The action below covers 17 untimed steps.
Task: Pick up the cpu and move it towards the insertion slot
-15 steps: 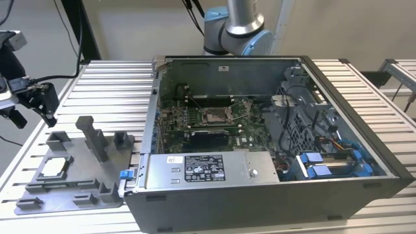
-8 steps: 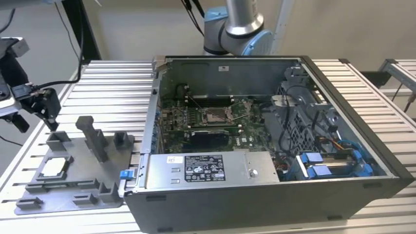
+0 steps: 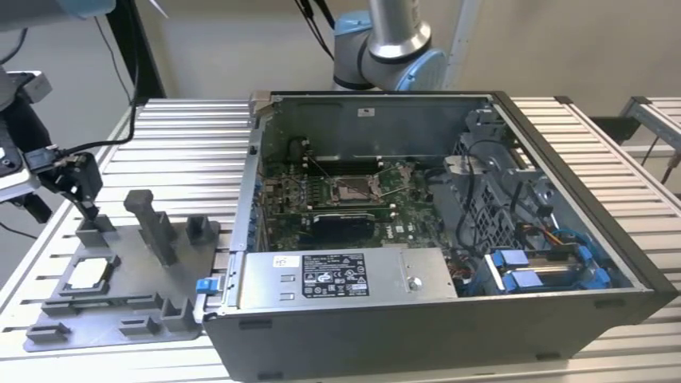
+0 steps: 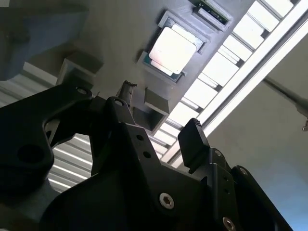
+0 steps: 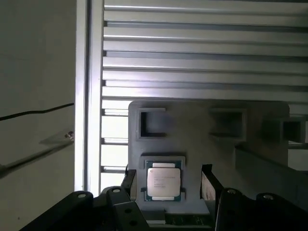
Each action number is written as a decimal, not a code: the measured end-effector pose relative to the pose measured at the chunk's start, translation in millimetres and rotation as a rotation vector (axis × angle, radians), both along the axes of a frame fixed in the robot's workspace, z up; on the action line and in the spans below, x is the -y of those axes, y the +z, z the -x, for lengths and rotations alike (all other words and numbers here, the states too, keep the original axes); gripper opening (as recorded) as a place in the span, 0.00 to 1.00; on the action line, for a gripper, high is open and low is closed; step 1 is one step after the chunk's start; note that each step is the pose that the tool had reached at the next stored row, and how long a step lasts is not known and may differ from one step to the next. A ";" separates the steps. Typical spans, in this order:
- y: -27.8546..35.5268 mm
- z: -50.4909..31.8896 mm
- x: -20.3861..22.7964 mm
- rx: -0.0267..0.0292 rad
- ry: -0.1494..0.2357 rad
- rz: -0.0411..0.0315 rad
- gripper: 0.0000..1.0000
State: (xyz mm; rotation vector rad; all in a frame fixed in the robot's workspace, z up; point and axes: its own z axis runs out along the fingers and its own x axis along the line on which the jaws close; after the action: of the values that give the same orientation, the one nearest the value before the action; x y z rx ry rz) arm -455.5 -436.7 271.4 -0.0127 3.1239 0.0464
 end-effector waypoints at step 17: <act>-33.3 0.1 0.7 0.0033 0.001 0.0000 1.00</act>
State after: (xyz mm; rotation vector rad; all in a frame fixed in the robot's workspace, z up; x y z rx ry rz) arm -455.6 -437.4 238.2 -0.0138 3.1206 0.0464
